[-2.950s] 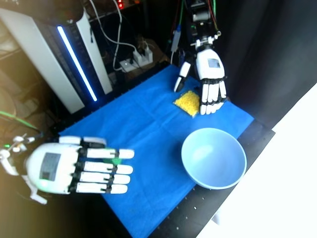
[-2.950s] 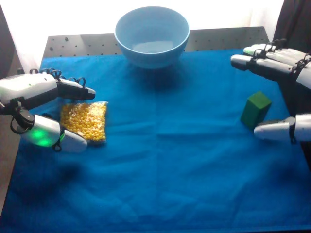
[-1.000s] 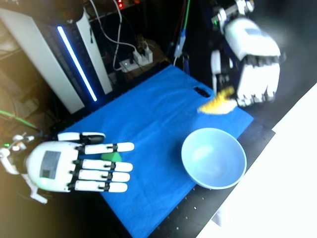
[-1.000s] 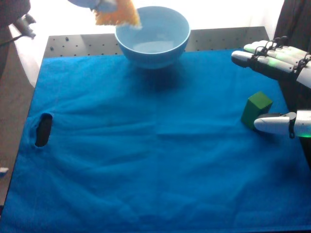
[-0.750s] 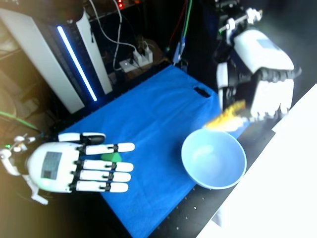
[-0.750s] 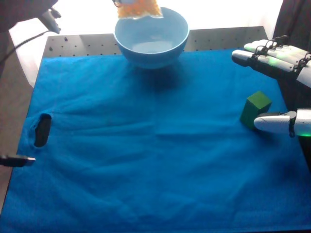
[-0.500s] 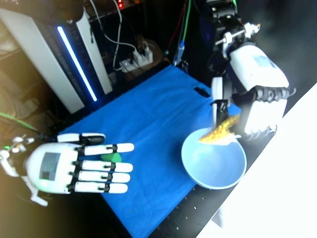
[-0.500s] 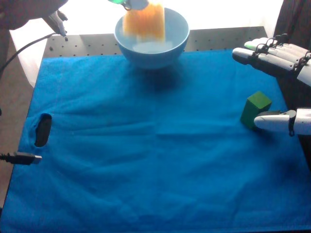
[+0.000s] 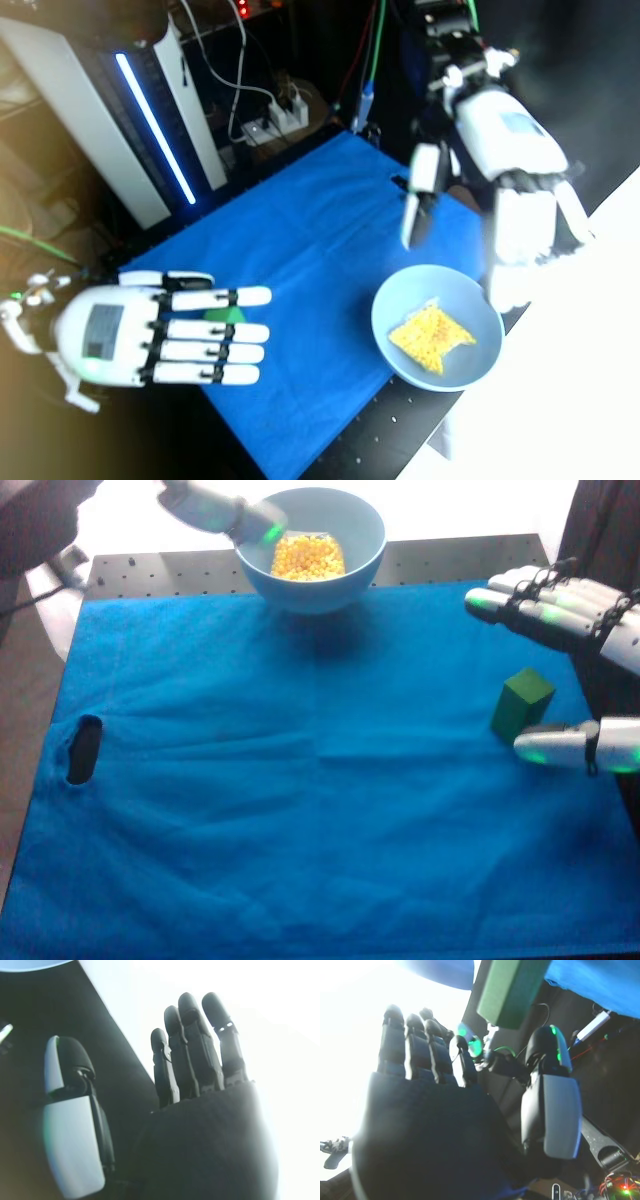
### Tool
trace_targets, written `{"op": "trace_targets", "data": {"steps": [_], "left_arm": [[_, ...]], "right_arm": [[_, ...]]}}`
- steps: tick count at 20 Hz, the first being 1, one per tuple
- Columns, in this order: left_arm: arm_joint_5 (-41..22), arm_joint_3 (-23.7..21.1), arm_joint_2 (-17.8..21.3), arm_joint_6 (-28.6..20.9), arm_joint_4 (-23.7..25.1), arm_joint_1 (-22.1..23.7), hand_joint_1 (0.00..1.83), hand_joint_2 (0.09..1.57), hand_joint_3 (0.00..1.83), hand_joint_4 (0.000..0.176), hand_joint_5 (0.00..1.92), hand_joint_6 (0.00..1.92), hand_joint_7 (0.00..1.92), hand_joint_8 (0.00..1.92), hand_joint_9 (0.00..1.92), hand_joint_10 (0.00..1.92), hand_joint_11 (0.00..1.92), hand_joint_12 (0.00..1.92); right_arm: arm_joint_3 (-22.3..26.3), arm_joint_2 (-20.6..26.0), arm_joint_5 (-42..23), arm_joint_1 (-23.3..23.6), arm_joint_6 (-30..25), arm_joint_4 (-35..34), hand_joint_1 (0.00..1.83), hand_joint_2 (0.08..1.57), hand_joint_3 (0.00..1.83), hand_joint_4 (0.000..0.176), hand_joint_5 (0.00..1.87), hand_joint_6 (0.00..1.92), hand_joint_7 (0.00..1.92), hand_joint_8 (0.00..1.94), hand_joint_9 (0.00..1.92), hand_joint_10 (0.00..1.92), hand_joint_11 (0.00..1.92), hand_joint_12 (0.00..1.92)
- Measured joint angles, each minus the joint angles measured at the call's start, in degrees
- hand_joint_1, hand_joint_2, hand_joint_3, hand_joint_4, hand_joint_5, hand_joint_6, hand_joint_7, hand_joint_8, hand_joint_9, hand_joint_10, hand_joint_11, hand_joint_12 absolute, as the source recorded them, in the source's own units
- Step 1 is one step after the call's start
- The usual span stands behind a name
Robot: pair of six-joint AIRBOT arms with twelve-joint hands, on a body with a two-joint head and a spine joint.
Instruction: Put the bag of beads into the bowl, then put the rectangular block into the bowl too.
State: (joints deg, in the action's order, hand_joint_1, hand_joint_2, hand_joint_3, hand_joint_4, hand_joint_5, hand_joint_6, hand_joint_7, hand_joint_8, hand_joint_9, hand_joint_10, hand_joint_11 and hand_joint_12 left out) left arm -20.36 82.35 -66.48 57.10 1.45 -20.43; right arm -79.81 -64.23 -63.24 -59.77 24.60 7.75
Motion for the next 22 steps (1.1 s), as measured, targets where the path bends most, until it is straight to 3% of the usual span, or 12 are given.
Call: {"op": "trace_targets", "data": {"steps": [2,3,5,6,7,8,10,12,15,19,20,22], "left_arm": [[-2.7,-5.0,5.0,0.0,0.9,-3.0,0.83,0.94,0.00,0.078,0.46,0.00,0.55,0.00,0.57,0.00,0.01,1.27],[-5.3,-8.0,8.2,-0.2,0.9,-5.0,0.82,0.94,0.00,0.070,0.44,0.00,0.53,0.00,0.55,0.00,0.00,1.29],[-10.8,-12.4,13.0,-3.0,1.2,-10.0,0.80,0.94,0.00,0.066,0.42,0.00,0.49,0.00,0.54,0.00,0.01,1.27],[-13.7,-14.4,15.2,-6.1,1.2,-13.7,0.79,0.94,0.00,0.069,0.41,0.00,0.49,0.00,0.54,0.00,0.02,1.23],[-15.3,-15.7,16.2,-7.1,1.1,-15.9,0.84,0.95,0.01,0.056,0.39,0.00,0.48,0.00,0.53,0.00,0.01,1.22],[-17.0,-17.6,17.4,-7.5,0.7,-18.3,0.90,0.96,0.01,0.029,0.40,0.00,0.48,0.00,0.51,0.00,0.00,1.21],[-20.9,-20.5,18.9,-7.5,-0.2,-22.2,0.92,0.96,0.00,0.014,0.40,0.00,0.47,0.00,0.48,0.00,0.00,1.20],[-24.7,-22.5,20.2,-7.6,-2.4,-25.9,0.92,0.96,0.00,0.001,0.39,0.00,0.44,0.00,0.45,0.00,0.00,1.15],[-30.1,-24.3,20.7,-7.6,-7.8,-31.7,0.93,0.96,0.00,0.002,0.39,0.00,0.48,0.01,0.49,0.01,0.00,1.24],[-33.1,-24.7,20.3,-7.6,-8.8,-32.3,0.89,0.99,0.01,0.000,0.38,0.00,0.49,0.01,0.51,0.02,0.00,1.29],[-33.4,-24.9,20.1,-7.6,-9.3,-33.1,0.91,0.99,0.00,0.000,0.39,0.00,0.49,0.01,0.50,0.01,0.00,1.27],[-32.7,-25.0,19.3,-7.9,-9.7,-34.2,0.94,0.98,0.00,0.000,0.40,0.00,0.49,0.00,0.50,0.01,0.00,1.21]], "right_arm": [[0.9,0.0,0.2,0.0,0.0,0.3,0.69,1.07,0.00,0.149,0.00,0.00,0.00,0.00,0.00,0.00,0.00,0.00],[1.2,0.0,-0.2,0.0,0.0,0.5,0.68,1.08,0.00,0.136,0.00,0.00,0.00,0.00,0.00,0.00,0.00,0.00],[1.1,0.0,-0.2,0.0,0.0,0.6,0.68,1.06,0.00,0.162,0.00,0.00,0.00,0.00,0.00,0.00,0.00,0.00],[0.9,0.0,-0.1,0.0,0.0,0.1,0.71,1.06,0.00,0.165,0.00,0.00,0.00,0.00,0.00,0.00,0.00,0.00],[0.7,0.0,-0.1,0.0,0.0,-0.3,0.72,1.06,0.00,0.145,0.00,0.00,0.00,0.00,0.00,0.00,0.00,0.00],[0.3,0.0,0.1,0.0,0.0,-0.7,0.75,1.05,0.00,0.142,0.00,0.00,0.00,0.00,0.00,0.00,0.00,0.00],[-0.2,0.0,0.6,0.0,0.0,-0.7,0.77,1.02,0.00,0.140,0.01,0.00,0.02,0.01,0.01,0.00,0.01,0.00],[-1.0,0.0,1.2,0.0,0.0,-0.6,0.79,1.01,0.00,0.160,0.04,0.01,0.04,0.01,0.01,0.00,0.00,0.00],[-2.5,0.2,3.2,0.3,0.0,-1.1,0.82,1.03,0.00,0.104,0.09,0.01,0.10,0.01,0.09,0.02,0.11,0.05],[-2.5,0.2,3.7,0.2,0.0,-0.7,0.70,1.03,0.00,0.067,0.15,0.00,0.29,0.00,0.40,0.02,0.53,0.26],[-2.6,0.0,3.7,0.2,0.0,-0.6,0.67,1.00,0.00,0.079,0.17,0.01,0.31,0.01,0.45,0.04,0.57,0.29],[-3.2,-0.4,4.1,0.7,0.1,-0.9,0.66,0.97,0.00,0.059,0.21,0.00,0.37,0.01,0.54,0.02,0.64,0.32]]}}
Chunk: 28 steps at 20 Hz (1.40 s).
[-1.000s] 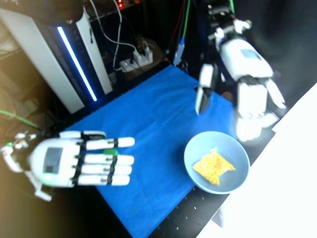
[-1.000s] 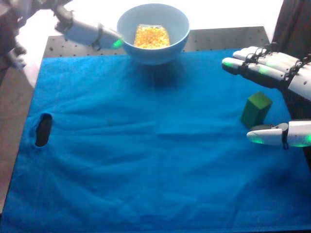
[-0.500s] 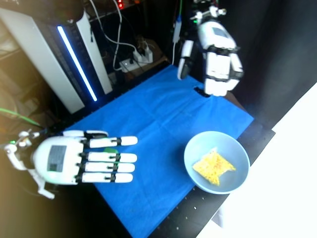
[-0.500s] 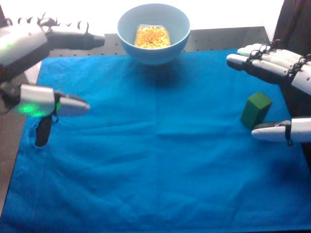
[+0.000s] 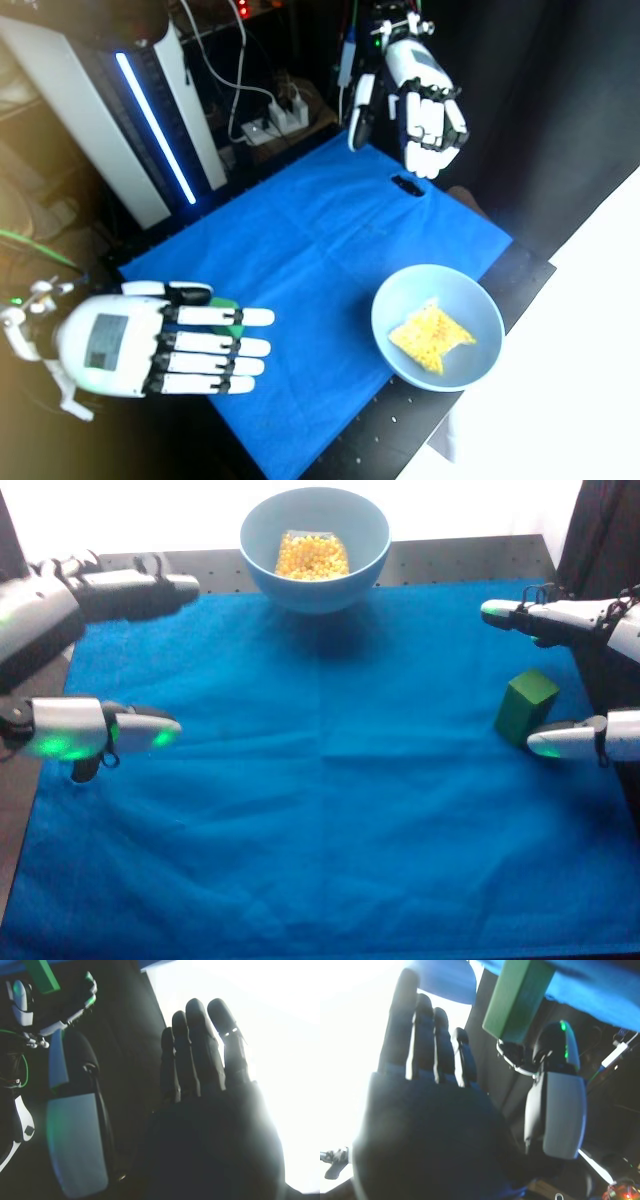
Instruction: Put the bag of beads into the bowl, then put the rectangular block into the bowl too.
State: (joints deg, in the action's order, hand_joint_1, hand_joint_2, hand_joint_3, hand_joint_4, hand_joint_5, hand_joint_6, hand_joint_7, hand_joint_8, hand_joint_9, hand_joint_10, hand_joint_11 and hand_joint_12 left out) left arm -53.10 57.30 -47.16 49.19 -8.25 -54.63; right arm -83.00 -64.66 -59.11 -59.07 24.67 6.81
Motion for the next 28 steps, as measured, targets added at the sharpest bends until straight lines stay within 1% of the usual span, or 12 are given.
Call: {"op": "trace_targets", "data": {"steps": [4,6,7,12,14,15,16,17,20,26,27,28], "left_arm": [[-0.2,0.0,-0.1,-0.3,-0.7,0.0,0.94,0.99,0.00,0.000,0.37,0.00,0.46,0.00,0.50,0.00,0.00,1.14],[-0.2,0.0,-0.6,-0.3,-0.9,-0.1,0.91,0.99,0.00,0.000,0.37,0.00,0.46,0.00,0.49,0.00,0.00,1.10],[0.0,0.0,-0.6,-0.4,-0.4,-0.5,0.90,0.99,0.00,0.000,0.37,0.00,0.47,0.00,0.50,0.00,0.00,1.10],[0.1,0.0,-0.7,-0.4,-1.2,-0.7,0.86,0.99,0.00,0.000,0.37,0.00,0.48,0.00,0.49,0.00,0.00,1.09],[0.4,0.0,-1.0,-0.4,-1.0,-0.7,0.85,0.99,0.00,0.004,0.38,0.00,0.49,0.00,0.50,0.00,0.00,1.10],[0.5,0.0,-1.0,-0.4,-0.9,-0.7,0.83,0.98,0.00,0.012,0.38,0.00,0.48,0.00,0.51,0.01,0.01,1.11],[0.4,0.0,-1.0,-0.4,-1.1,-0.7,0.82,0.98,0.00,0.021,0.38,0.00,0.48,0.00,0.50,0.00,0.01,1.11],[0.4,0.0,-1.0,-0.4,-1.1,-0.7,0.82,0.98,0.00,0.021,0.38,0.00,0.48,0.00,0.50,0.00,0.01,1.11],[0.5,0.0,-1.3,-0.4,-0.9,-0.8,0.79,0.98,0.00,0.040,0.38,0.00,0.50,0.00,0.52,0.00,0.03,1.09],[0.5,0.0,-1.7,-0.4,-1.3,-1.0,0.76,0.97,0.00,0.049,0.38,0.00,0.48,0.00,0.51,0.00,0.04,1.00],[0.6,0.0,-1.8,-0.5,-1.1,-1.1,0.76,0.96,0.00,0.052,0.38,0.00,0.49,0.00,0.50,0.00,0.05,0.97],[0.6,0.0,-1.9,-0.6,-1.1,-1.3,0.76,0.97,0.00,0.064,0.38,0.00,0.47,0.00,0.49,0.00,0.03,0.96]], "right_arm": [[-0.2,-0.5,0.0,0.3,0.0,-0.1,0.83,0.98,0.00,0.016,0.31,0.00,0.54,0.00,0.67,0.01,0.63,0.60],[-0.2,-0.9,0.4,0.3,0.0,0.0,0.85,0.96,0.00,0.021,0.35,0.00,0.61,0.00,0.73,0.02,0.60,0.74],[-0.3,-1.1,0.4,0.3,0.0,0.0,0.87,0.94,0.00,0.000,0.37,0.00,0.63,0.00,0.74,0.01,0.52,0.82],[-0.5,-1.2,0.7,0.4,0.0,-0.1,0.91,0.94,0.00,0.000,0.54,0.01,0.76,0.02,0.85,0.10,0.41,1.30],[-0.5,-1.4,0.7,0.4,0.0,-0.1,0.96,0.95,0.00,0.000,0.63,0.01,0.78,0.01,0.66,0.67,0.42,1.46],[-0.5,-1.5,0.7,0.4,0.0,-0.1,0.99,0.93,0.00,0.000,0.73,0.01,0.90,0.08,0.64,1.03,0.49,1.53],[-0.5,-1.6,0.7,0.4,0.0,0.0,0.98,0.99,0.00,0.000,0.79,0.00,0.85,0.47,0.60,1.21,0.44,1.52],[-0.5,-1.7,0.7,0.4,0.0,0.0,0.98,0.99,0.00,0.000,0.79,0.00,0.85,0.47,0.60,1.21,0.44,1.52],[-0.6,-2.0,0.6,1.2,0.0,0.1,1.04,1.01,0.00,0.000,0.90,0.01,0.69,0.99,0.57,1.39,0.45,1.63],[-0.6,-2.0,0.7,1.2,-0.1,0.1,1.11,1.00,0.00,0.000,0.93,0.00,0.74,0.88,0.60,1.21,0.42,1.46],[-0.6,-2.0,0.7,1.2,-0.1,0.1,1.09,1.01,0.00,0.000,0.94,0.00,0.71,1.09,0.58,1.37,0.40,1.62],[-0.6,-2.0,0.7,1.2,-0.1,0.0,1.24,1.12,0.00,0.000,0.92,0.86,1.01,1.11,0.89,1.08,0.79,1.49]]}}
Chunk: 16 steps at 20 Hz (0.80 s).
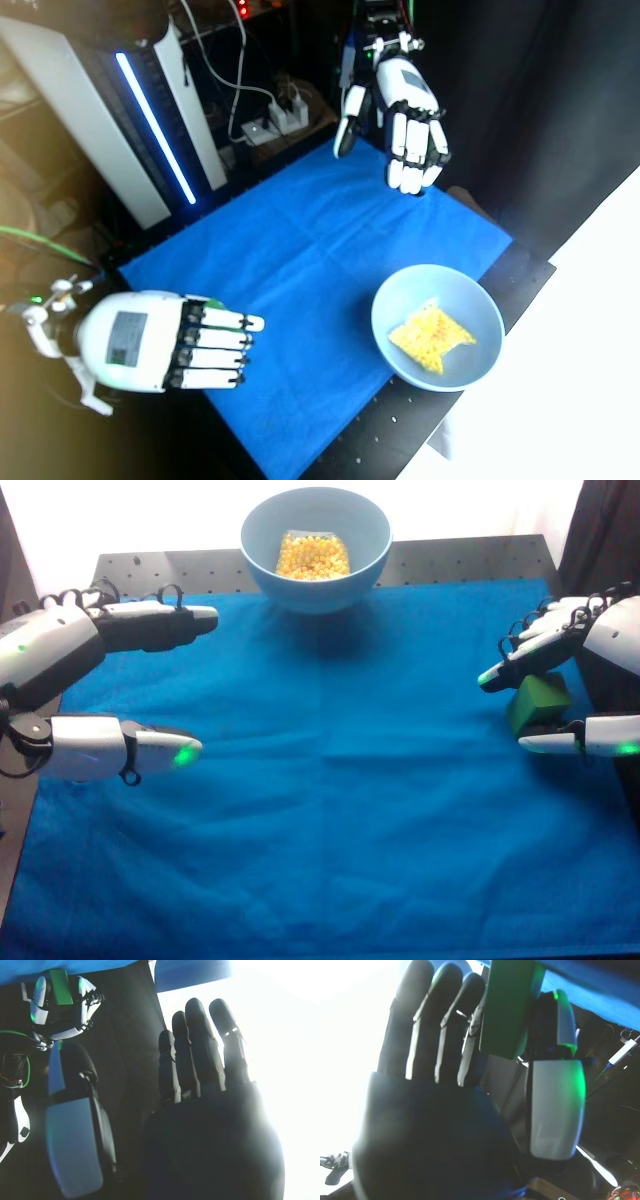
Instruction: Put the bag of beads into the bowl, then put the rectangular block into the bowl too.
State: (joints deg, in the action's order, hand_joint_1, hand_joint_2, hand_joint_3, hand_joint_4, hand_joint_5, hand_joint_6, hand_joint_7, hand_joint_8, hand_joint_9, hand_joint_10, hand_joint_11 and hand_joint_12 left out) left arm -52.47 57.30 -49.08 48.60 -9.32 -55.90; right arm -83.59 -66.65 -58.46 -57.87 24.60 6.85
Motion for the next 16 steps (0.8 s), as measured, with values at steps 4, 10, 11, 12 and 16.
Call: {"op": "trace_targets", "data": {"steps": [4,10,11,12,16], "left_arm": [[0.0,0.0,0.0,-0.2,-0.1,-0.2,0.74,0.97,0.00,0.076,0.36,0.00,0.42,0.00,0.41,0.00,0.01,0.88],[-0.1,0.0,-0.1,-0.5,-0.3,-0.8,0.73,0.97,0.00,0.065,0.35,0.00,0.43,0.01,0.45,0.02,0.04,0.90],[-0.1,0.0,-0.1,-0.4,-0.2,-0.8,0.71,0.97,0.00,0.068,0.34,0.00,0.43,0.00,0.44,0.01,0.04,0.90],[0.0,0.0,-0.1,-0.5,-0.3,-0.8,0.72,0.97,0.00,0.069,0.35,0.00,0.42,0.00,0.44,0.01,0.04,0.90],[-0.1,0.0,-0.1,-0.5,-0.3,-0.8,0.72,0.97,0.00,0.062,0.35,0.00,0.43,0.00,0.44,0.01,0.04,0.90]], "right_arm": [[0.0,0.0,-1.3,0.0,0.0,-0.4,1.19,1.06,0.00,0.000,1.10,0.77,1.48,0.30,1.43,0.93,1.22,1.38],[-0.1,-0.1,-0.5,1.6,0.0,1.4,1.29,1.07,0.00,0.000,1.00,0.72,1.19,0.86,1.35,0.88,1.19,1.34],[-0.1,-0.2,-0.3,1.7,0.0,1.9,1.29,1.07,0.00,0.000,0.99,0.73,1.19,0.87,1.34,0.88,1.19,1.34],[-0.1,-0.2,0.0,2.0,0.0,2.5,1.29,1.07,0.00,0.000,0.99,0.72,1.19,0.88,1.34,0.85,1.19,1.32],[-0.1,-0.3,0.4,4.9,0.0,4.2,1.18,1.08,0.00,0.000,1.06,0.84,1.42,0.33,1.41,0.72,1.22,1.27]]}}
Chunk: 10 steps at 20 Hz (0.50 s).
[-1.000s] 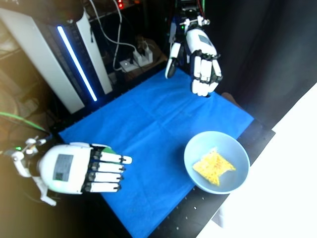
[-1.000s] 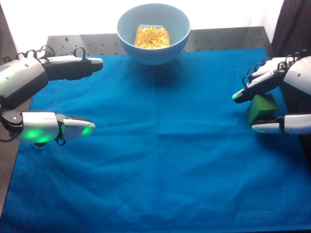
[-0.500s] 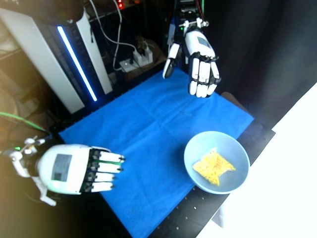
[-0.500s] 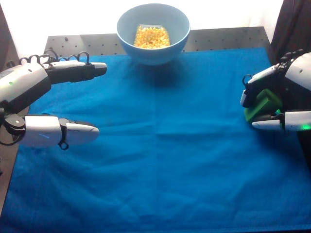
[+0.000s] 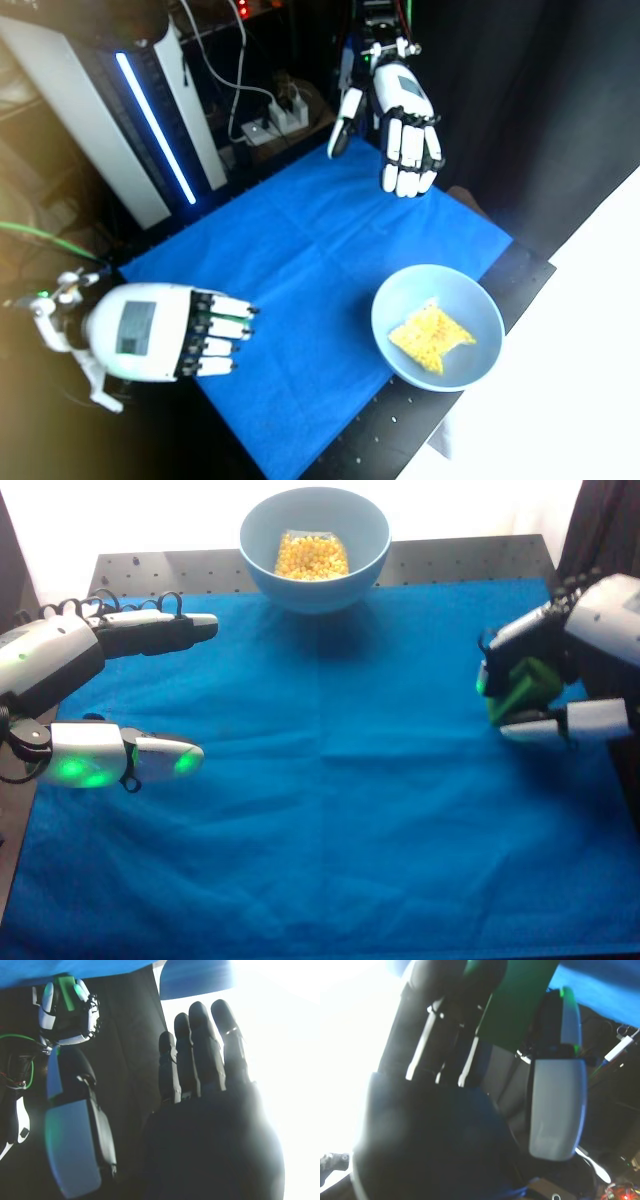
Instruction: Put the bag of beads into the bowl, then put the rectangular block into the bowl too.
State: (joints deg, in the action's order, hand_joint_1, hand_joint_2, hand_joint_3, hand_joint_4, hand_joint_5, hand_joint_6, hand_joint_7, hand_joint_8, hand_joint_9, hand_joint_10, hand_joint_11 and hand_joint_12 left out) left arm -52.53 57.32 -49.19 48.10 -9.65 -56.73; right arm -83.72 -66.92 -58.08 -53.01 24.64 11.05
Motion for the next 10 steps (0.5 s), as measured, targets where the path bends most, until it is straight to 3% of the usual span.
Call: {"op": "trace_targets", "data": {"steps": [1,3,6,7,8,9,10], "left_arm": [[0.0,0.0,0.0,-0.1,0.0,-0.1,0.71,0.98,0.00,0.063,0.34,0.00,0.42,0.00,0.44,0.01,0.04,0.90],[0.0,0.0,0.0,-0.1,-0.1,-0.1,0.71,0.98,0.00,0.066,0.34,0.00,0.42,0.00,0.43,0.00,0.03,0.89],[0.0,0.0,0.0,-0.1,-0.1,-0.1,0.71,0.97,0.00,0.053,0.34,0.00,0.41,0.00,0.44,0.00,0.06,0.86],[0.0,0.0,0.0,-0.1,0.0,-0.1,0.72,0.96,0.00,0.062,0.35,0.00,0.42,0.00,0.45,0.00,0.06,0.86],[-0.2,0.0,-0.2,-0.1,-0.1,-0.1,0.72,0.96,0.00,0.055,0.35,0.00,0.43,0.01,0.46,0.01,0.06,0.86],[-0.2,0.0,-0.4,-0.2,-0.2,-0.1,0.72,0.96,0.00,0.055,0.35,0.00,0.43,0.01,0.46,0.01,0.06,0.86],[-0.1,0.0,-0.5,-0.2,0.0,-0.1,0.72,0.96,0.00,0.049,0.35,0.00,0.44,0.01,0.45,0.00,0.07,0.87]], "right_arm": [[0.0,0.0,-0.2,1.0,0.0,0.6,1.18,1.08,0.00,0.000,1.05,0.85,1.47,0.22,1.40,0.76,1.22,1.31],[-0.1,0.0,-0.5,2.4,0.0,1.9,1.18,1.08,0.00,0.000,1.05,0.87,1.48,0.19,1.40,0.77,1.22,1.31],[-0.9,0.0,-0.3,4.4,-0.2,2.4,1.18,1.08,0.00,0.000,1.06,0.83,1.47,0.14,1.37,0.75,1.21,1.26],[-1.3,0.0,-0.2,5.6,-0.1,2.5,1.17,1.08,0.00,0.000,1.06,0.84,1.45,0.13,1.29,0.93,1.15,1.37],[-1.6,0.0,-0.2,7.0,-0.2,2.6,1.27,1.07,0.00,0.000,1.09,0.60,1.24,0.74,1.29,0.93,1.17,1.37],[-1.9,0.0,-0.3,7.9,-0.2,2.5,1.27,1.07,0.00,0.000,1.09,0.60,1.24,0.74,1.29,0.93,1.17,1.37],[-2.7,-0.5,-0.9,9.1,-0.2,2.5,1.18,1.07,0.00,0.000,1.09,0.78,1.29,0.45,1.29,0.92,1.18,1.36]]}}
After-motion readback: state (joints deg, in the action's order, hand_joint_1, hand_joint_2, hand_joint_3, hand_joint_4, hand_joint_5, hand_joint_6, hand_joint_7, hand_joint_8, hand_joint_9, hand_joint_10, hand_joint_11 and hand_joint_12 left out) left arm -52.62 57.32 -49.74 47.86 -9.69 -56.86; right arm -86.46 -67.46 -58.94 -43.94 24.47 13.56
